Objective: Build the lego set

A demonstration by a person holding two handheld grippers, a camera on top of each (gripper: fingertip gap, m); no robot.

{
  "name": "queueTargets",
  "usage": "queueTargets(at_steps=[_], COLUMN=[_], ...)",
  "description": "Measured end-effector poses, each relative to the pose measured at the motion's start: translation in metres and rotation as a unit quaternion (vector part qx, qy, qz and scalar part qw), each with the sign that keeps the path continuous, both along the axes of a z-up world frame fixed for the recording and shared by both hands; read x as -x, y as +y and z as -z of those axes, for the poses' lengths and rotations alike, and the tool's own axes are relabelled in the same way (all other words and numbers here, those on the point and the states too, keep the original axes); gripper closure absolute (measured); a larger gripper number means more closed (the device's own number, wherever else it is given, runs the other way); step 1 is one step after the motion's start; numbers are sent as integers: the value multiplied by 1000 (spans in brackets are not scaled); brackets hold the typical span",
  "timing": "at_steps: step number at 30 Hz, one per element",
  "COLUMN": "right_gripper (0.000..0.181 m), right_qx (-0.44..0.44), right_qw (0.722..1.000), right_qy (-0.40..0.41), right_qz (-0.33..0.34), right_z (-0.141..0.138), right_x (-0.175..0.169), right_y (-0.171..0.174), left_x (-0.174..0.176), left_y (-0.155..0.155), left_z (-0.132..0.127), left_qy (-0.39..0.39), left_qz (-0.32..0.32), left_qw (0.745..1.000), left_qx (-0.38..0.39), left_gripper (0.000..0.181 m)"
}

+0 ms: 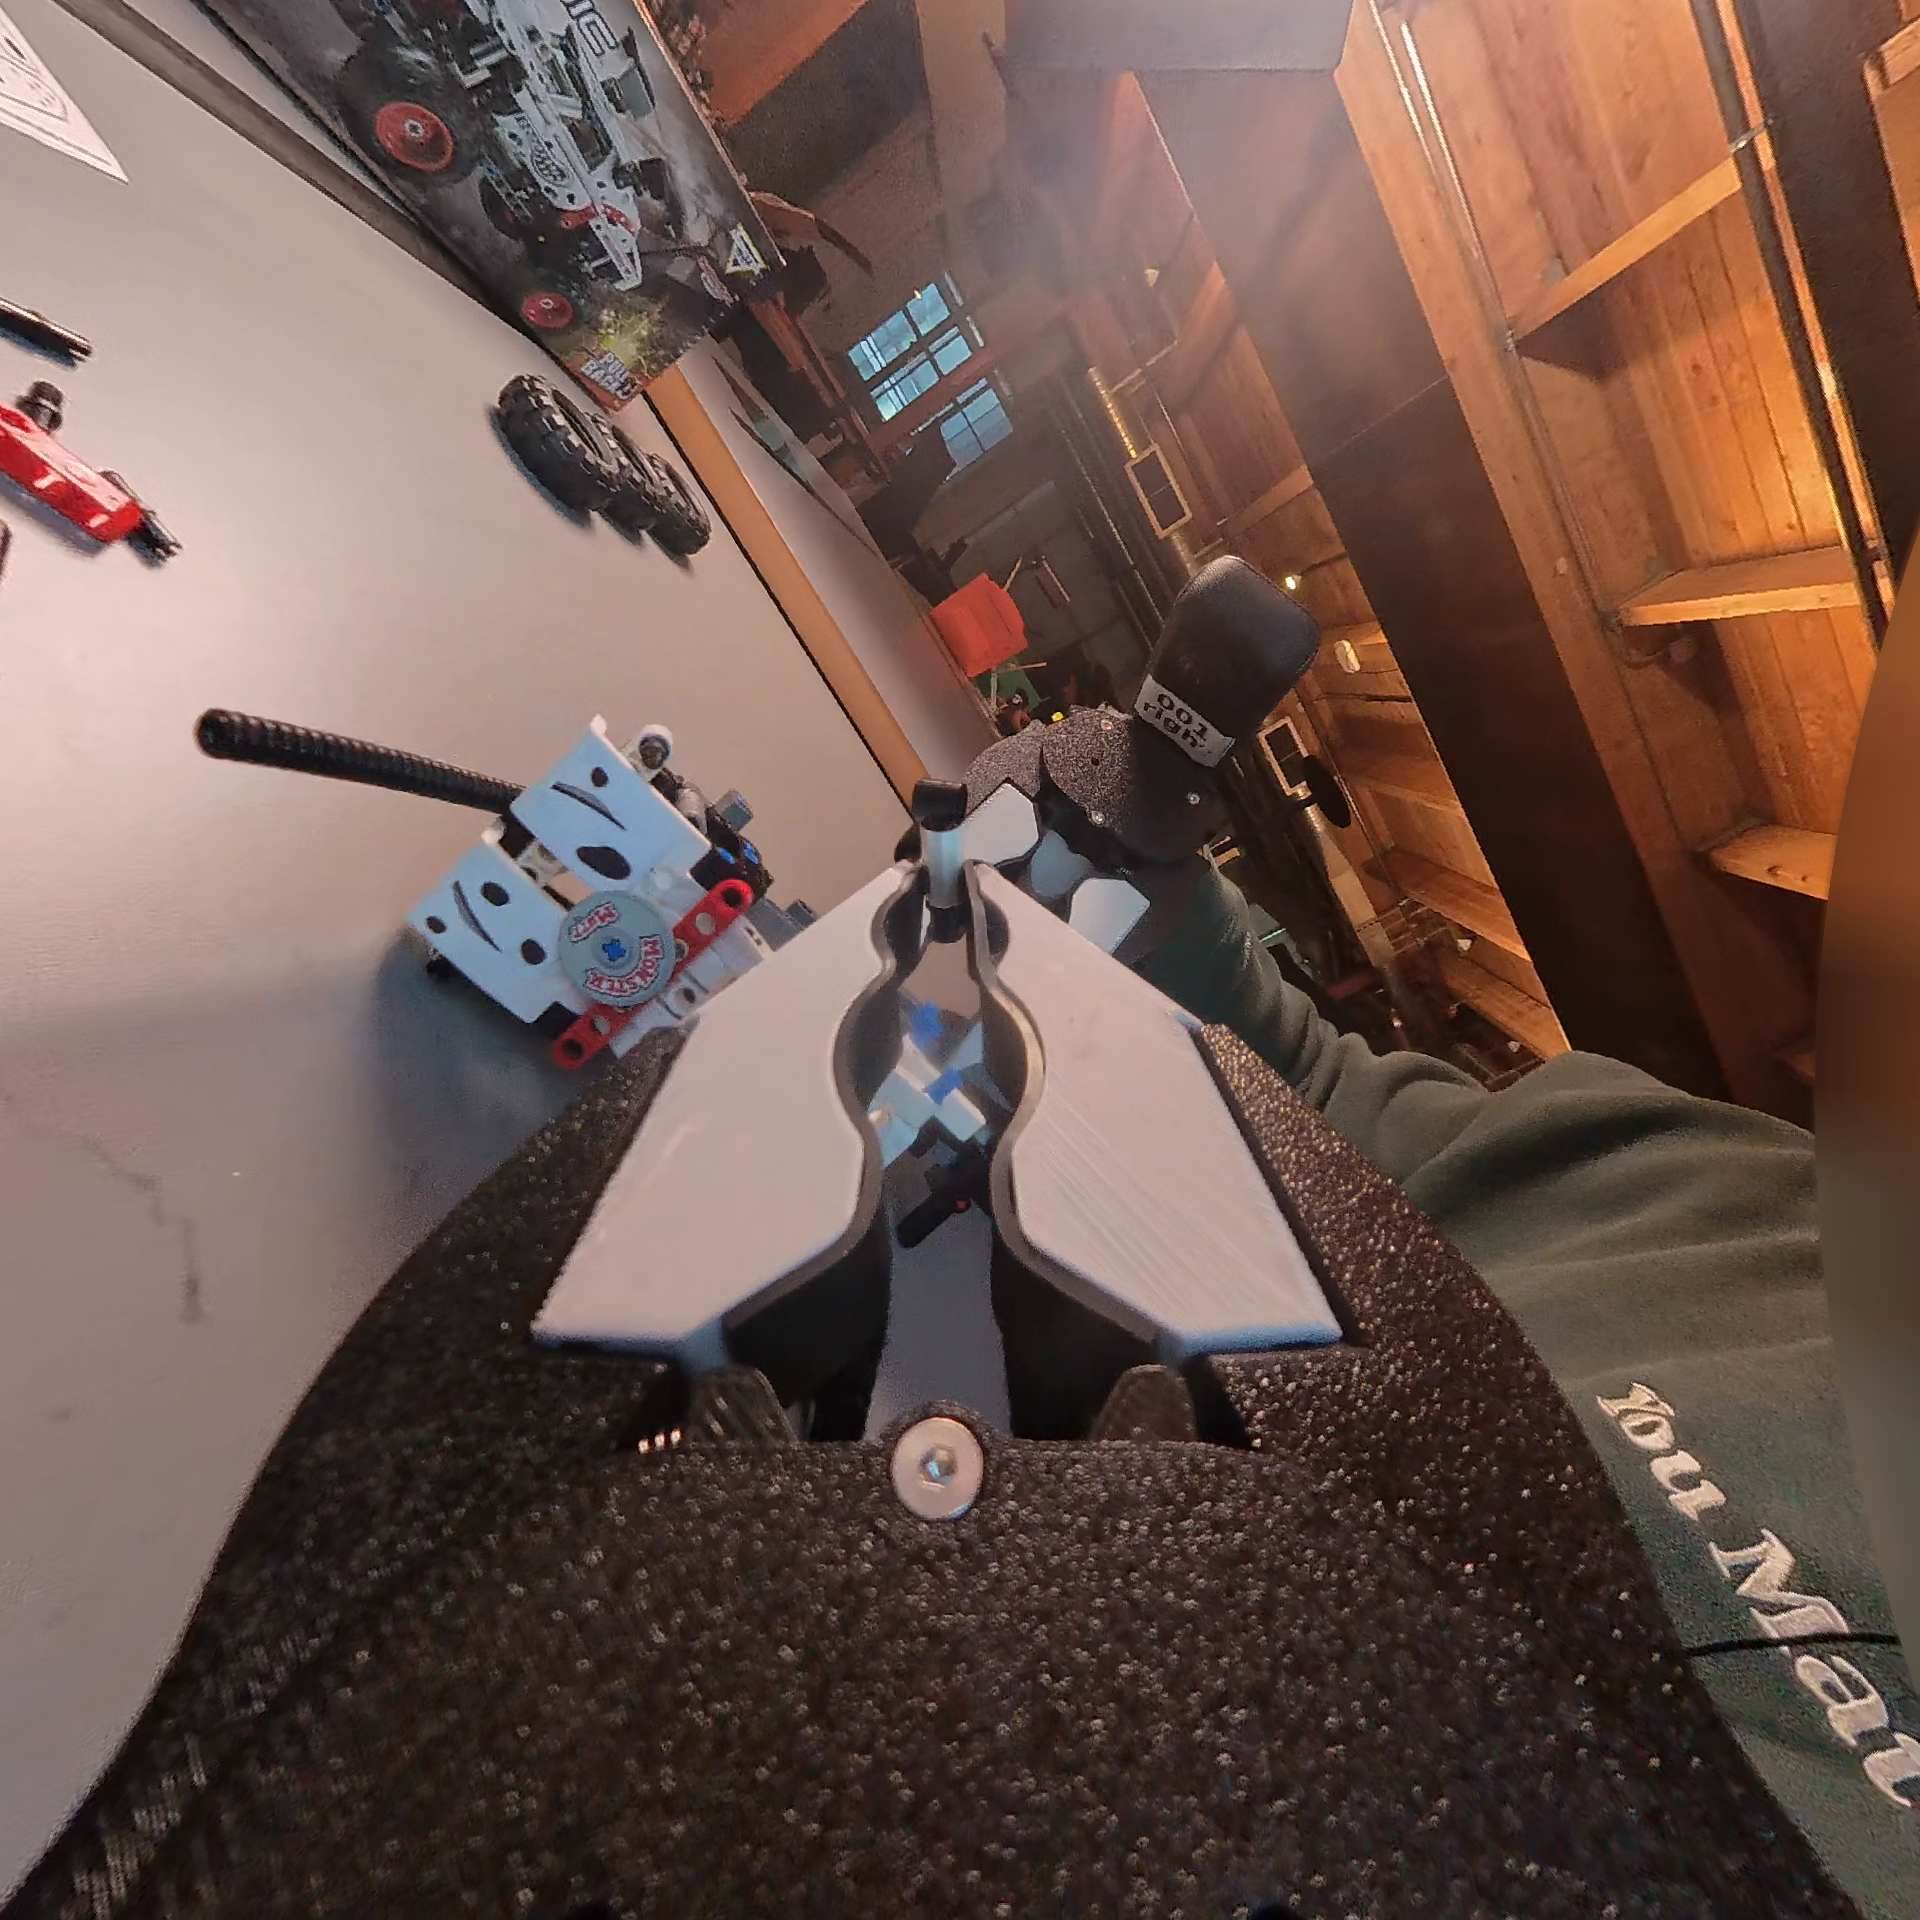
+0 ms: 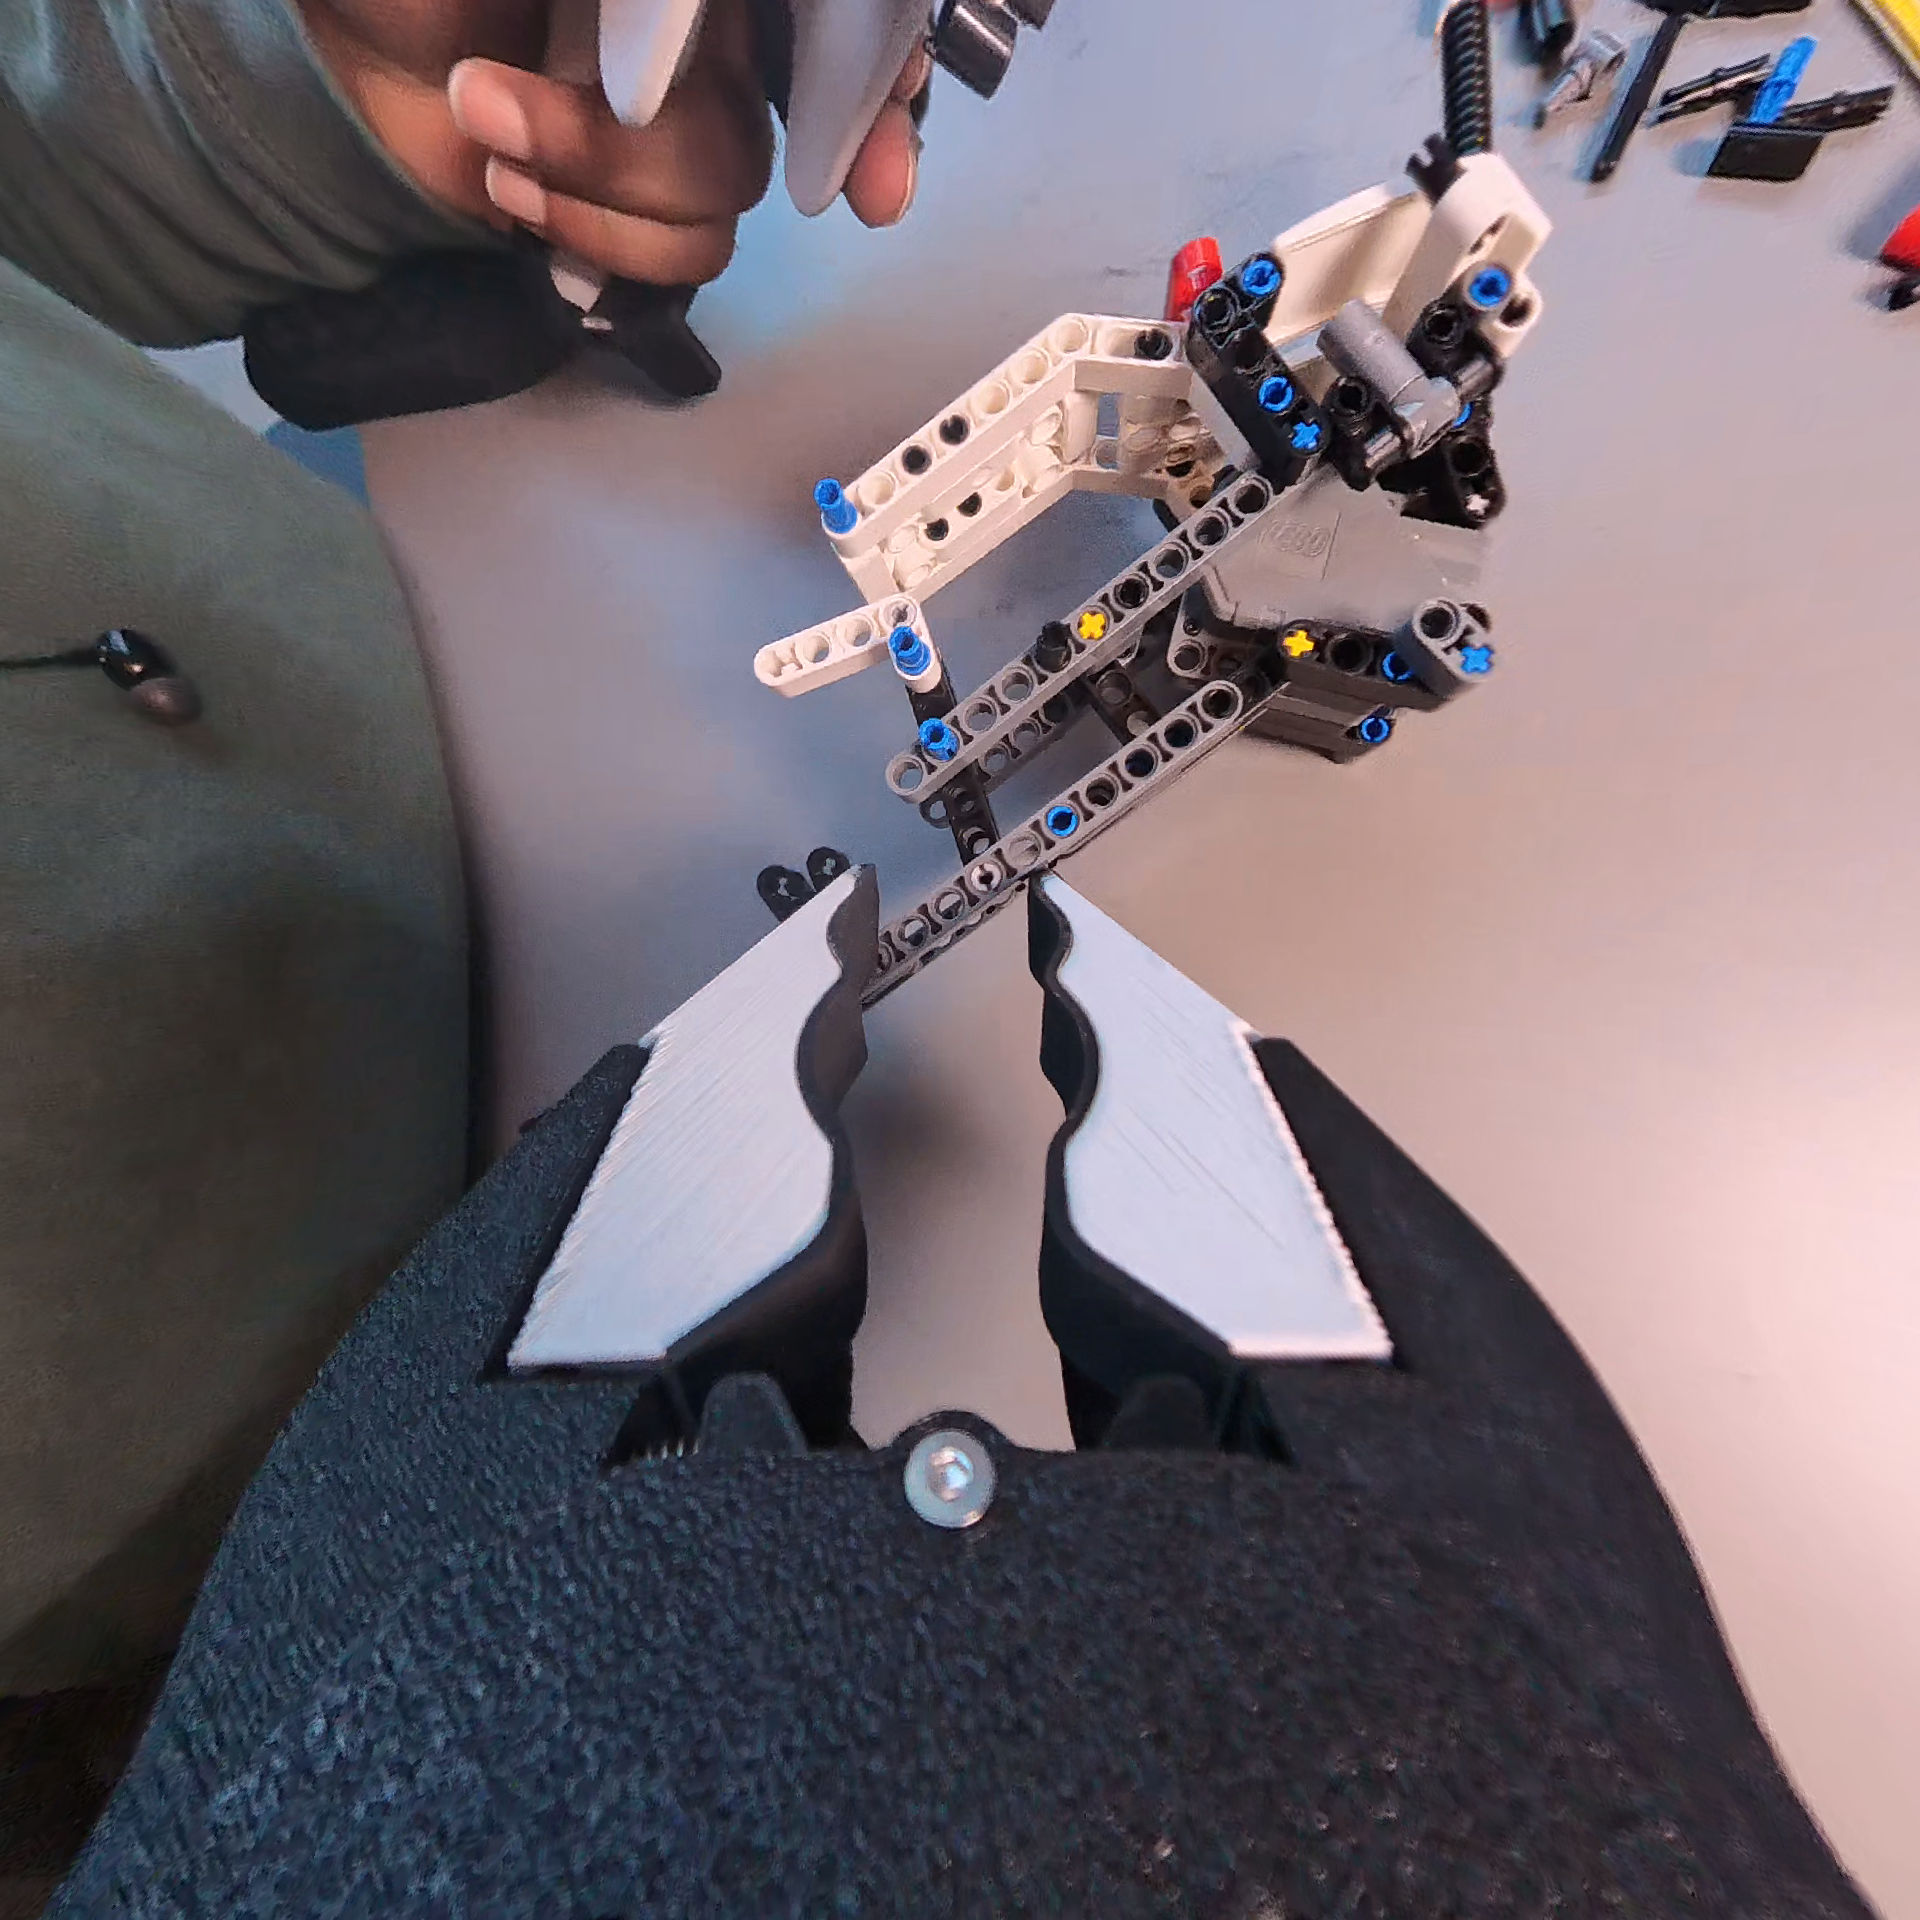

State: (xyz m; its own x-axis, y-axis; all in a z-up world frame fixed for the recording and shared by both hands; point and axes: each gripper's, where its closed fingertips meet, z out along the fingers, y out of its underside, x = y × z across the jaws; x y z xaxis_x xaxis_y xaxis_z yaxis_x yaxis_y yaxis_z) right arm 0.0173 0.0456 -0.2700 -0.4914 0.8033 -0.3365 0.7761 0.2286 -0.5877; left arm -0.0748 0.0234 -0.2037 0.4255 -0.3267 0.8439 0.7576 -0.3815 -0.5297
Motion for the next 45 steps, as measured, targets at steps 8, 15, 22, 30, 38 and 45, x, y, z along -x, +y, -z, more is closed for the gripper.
queueTargets(at_steps=[8, 15, 22, 30, 38, 45], right_gripper=[140, 166, 166, 166, 165, 165], right_qx=[-68, -213, -176, 21, -4, -171], right_qw=[964, 899, 900, 942, 948, 942], right_qy=[251, 362, 398, 318, 311, 288], right_qz=[48, 125, 21, -103, -72, -21], right_z=[-79, -83, -90, -86, -69, -63], right_x=[43, 74, 58, 27, 38, 45], right_y=[-12, -8, -16, -24, -19, -19], left_x=[-23, -24, -27, -56, -54, -48], left_y=[8, 17, 15, -4, 5, 13], left_z=[-13, -25, -30, -35, -14, -2], left_qy=[-55, -75, -56, -6, -7, -30], left_qz=[7, -27, -7, 178, 171, 124], left_qw=[998, 997, 998, 983, 985, 988], left_qx=[-8, -11, -23, -38, 25, 82], left_gripper=[174, 174, 162, 160, 173, 174])
